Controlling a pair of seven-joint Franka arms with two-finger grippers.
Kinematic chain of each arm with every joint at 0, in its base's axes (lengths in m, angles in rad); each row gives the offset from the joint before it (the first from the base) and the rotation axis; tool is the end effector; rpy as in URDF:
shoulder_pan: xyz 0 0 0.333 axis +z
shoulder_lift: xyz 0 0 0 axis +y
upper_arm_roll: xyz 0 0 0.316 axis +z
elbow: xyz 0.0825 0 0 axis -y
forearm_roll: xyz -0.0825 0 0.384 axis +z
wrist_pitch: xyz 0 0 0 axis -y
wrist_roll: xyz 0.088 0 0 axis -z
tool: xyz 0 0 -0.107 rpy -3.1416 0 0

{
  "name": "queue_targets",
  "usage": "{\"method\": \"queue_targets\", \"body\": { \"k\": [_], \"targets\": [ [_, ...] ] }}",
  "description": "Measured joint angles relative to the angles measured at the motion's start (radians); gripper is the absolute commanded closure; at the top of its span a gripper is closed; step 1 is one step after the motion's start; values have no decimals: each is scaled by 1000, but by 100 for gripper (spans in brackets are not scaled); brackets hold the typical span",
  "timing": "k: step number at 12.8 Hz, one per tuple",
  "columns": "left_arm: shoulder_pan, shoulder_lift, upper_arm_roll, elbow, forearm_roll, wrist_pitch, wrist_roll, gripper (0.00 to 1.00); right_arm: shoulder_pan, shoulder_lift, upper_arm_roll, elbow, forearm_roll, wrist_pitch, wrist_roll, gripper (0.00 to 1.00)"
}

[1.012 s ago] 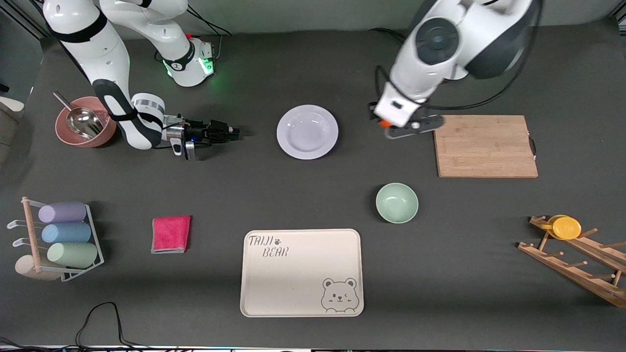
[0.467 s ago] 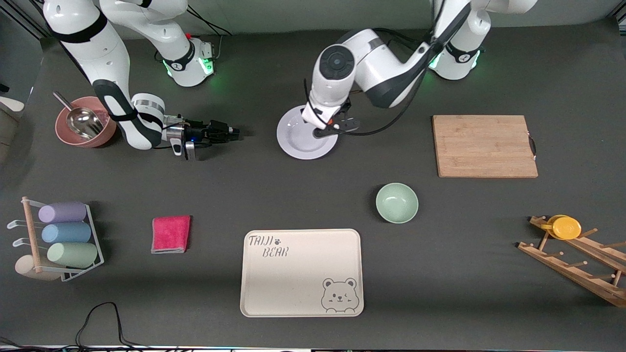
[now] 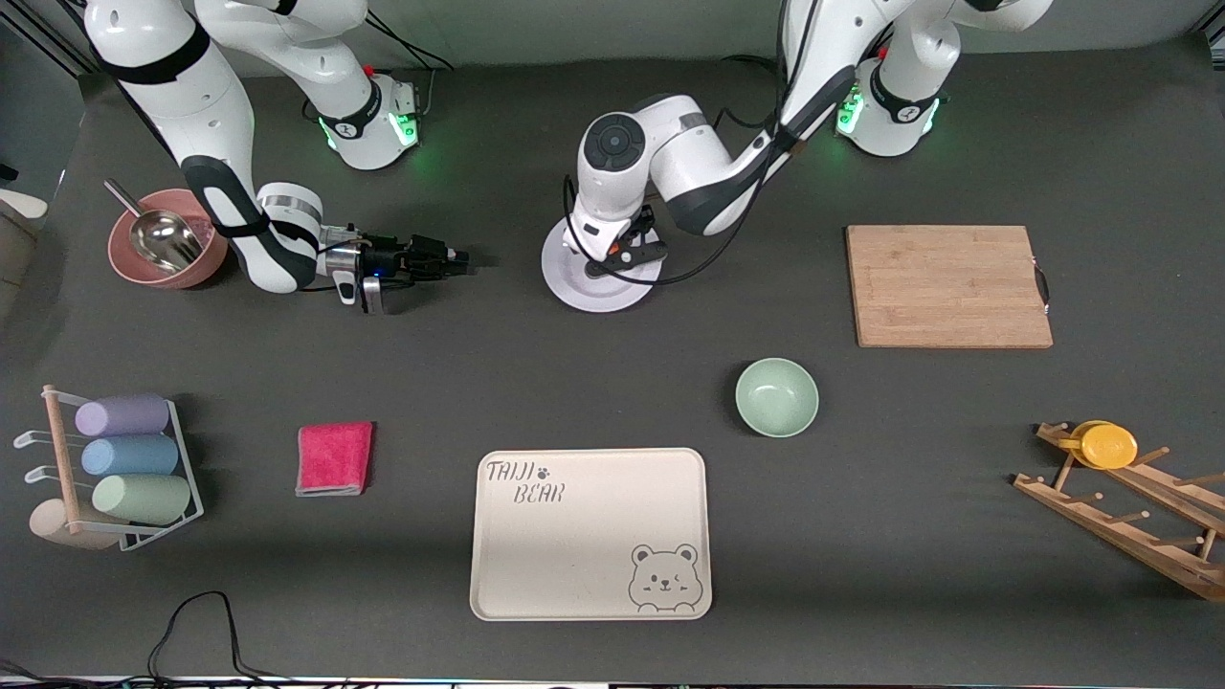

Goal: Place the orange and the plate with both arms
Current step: 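Carry the orange with the left gripper over the white plate, then lower the orange onto the plate and open the left gripper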

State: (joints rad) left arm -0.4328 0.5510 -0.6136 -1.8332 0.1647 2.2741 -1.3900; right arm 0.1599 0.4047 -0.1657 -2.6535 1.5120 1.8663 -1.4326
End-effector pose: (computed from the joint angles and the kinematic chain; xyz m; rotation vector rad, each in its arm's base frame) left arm 0.3505 -0.5389 0.2770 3.0330 0.4674 -0.2630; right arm 0.3203 0.0638 0.0970 -1.9357 0.0080 0.0586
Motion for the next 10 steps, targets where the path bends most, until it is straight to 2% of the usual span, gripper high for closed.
{"method": "queue_targets", "body": {
  "k": [5,6,7,8,10],
  "targets": [
    [-22,84,3,5,94,58,-67,100,0,0,0,0,0,0,0,53],
    [-23,91,3,8,96,62,-70,92,0,0,0,0,0,0,0,53],
    [-25,94,3,10,97,66,-73,29,0,0,0,0,0,0,0,53],
    [-25,95,3,10,97,70,-75,0,0,0,0,0,0,0,0,53],
    [-27,95,3,11,98,74,-77,0,0,0,0,0,0,0,0,53]
  ]
}}
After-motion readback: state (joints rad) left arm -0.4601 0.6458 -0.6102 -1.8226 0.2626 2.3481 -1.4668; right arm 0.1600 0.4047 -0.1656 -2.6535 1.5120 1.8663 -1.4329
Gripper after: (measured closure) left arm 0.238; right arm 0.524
